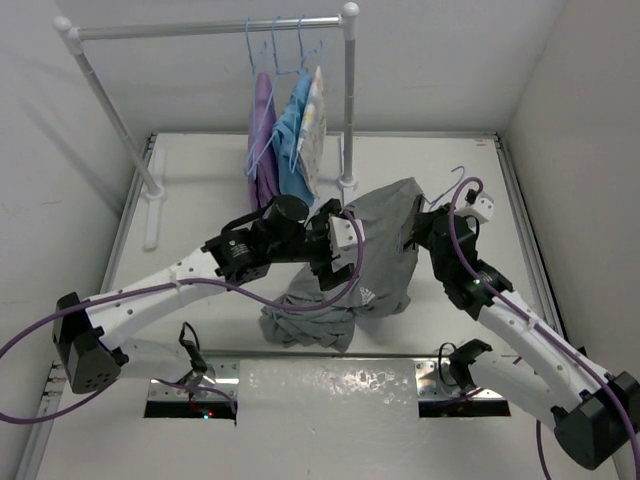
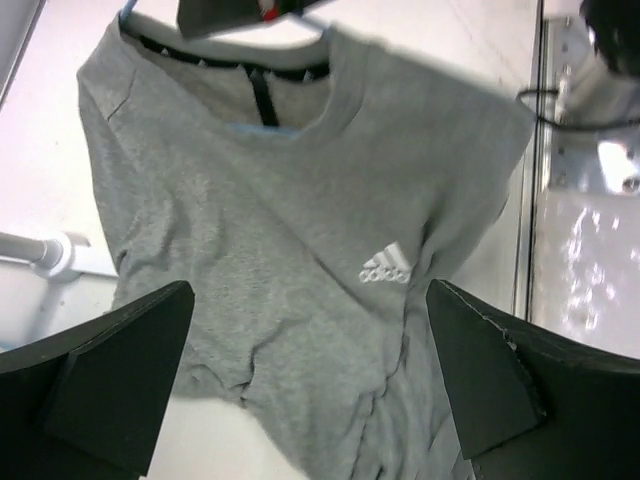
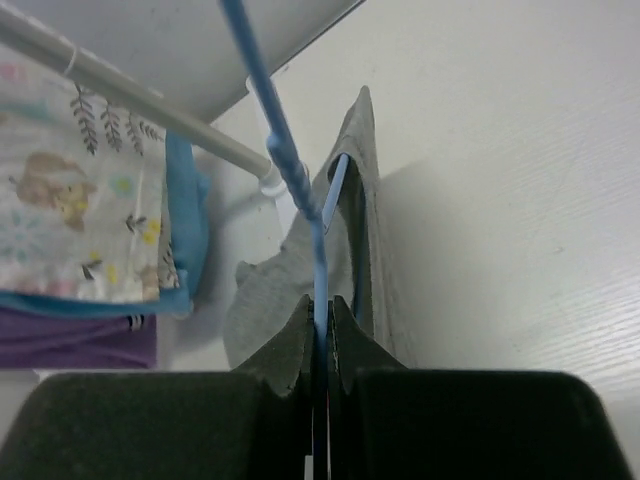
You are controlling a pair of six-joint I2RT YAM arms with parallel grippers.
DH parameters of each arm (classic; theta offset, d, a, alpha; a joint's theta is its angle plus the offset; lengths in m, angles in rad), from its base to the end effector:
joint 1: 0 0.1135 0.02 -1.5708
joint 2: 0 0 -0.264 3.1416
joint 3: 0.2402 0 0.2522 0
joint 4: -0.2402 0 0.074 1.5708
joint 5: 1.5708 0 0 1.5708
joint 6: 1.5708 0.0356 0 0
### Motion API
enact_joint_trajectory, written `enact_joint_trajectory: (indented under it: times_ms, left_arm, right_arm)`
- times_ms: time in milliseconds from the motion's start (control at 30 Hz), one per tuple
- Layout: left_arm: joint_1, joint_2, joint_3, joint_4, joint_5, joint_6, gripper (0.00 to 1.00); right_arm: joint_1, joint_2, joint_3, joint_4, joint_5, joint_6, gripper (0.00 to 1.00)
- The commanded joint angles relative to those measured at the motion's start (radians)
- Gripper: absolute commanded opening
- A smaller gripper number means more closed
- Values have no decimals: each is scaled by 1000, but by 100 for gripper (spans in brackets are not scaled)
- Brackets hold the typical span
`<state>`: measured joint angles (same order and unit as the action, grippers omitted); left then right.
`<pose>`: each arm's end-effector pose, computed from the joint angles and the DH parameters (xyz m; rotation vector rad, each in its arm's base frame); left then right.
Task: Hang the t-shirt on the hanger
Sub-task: Place the hanger at the clothesline.
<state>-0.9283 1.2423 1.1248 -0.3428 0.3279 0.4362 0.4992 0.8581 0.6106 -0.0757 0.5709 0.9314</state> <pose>0.1596 -0.2323 0.3464 1.4587 1.4612 -0.6399 0.1832 0.0780 0.2784 0.7681 1.7006 0.4573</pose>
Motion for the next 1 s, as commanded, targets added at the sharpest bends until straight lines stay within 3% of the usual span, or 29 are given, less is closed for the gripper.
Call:
enact_joint_trajectory:
  times_ms: [0, 167, 300, 467, 600, 800, 967]
  left_arm:
    - [-23, 60, 38, 137, -40, -109, 100]
    - [-46, 143, 84, 133, 28, -139, 100]
    - [-46, 186, 173, 94, 72, -117, 100]
    - [-46, 203, 168, 79, 114, -123, 100]
    - [-46, 220, 151, 103, 50, -129, 100]
    - [-46, 298, 106, 135, -206, -48, 100]
    - [-46, 319, 67, 200, -245, -11, 100]
  right_arm:
    - [40, 54, 49, 151, 150, 155, 0]
    - [189, 143, 72, 189, 369, 113, 0]
    - [213, 232, 141, 191, 351, 66, 0]
    - [213, 294, 172, 200, 336, 58, 0]
    - [213, 321, 170, 212, 317, 76, 0]
    - [229, 320, 167, 224, 304, 60, 0]
    - [234, 323, 143, 258, 270, 96, 0]
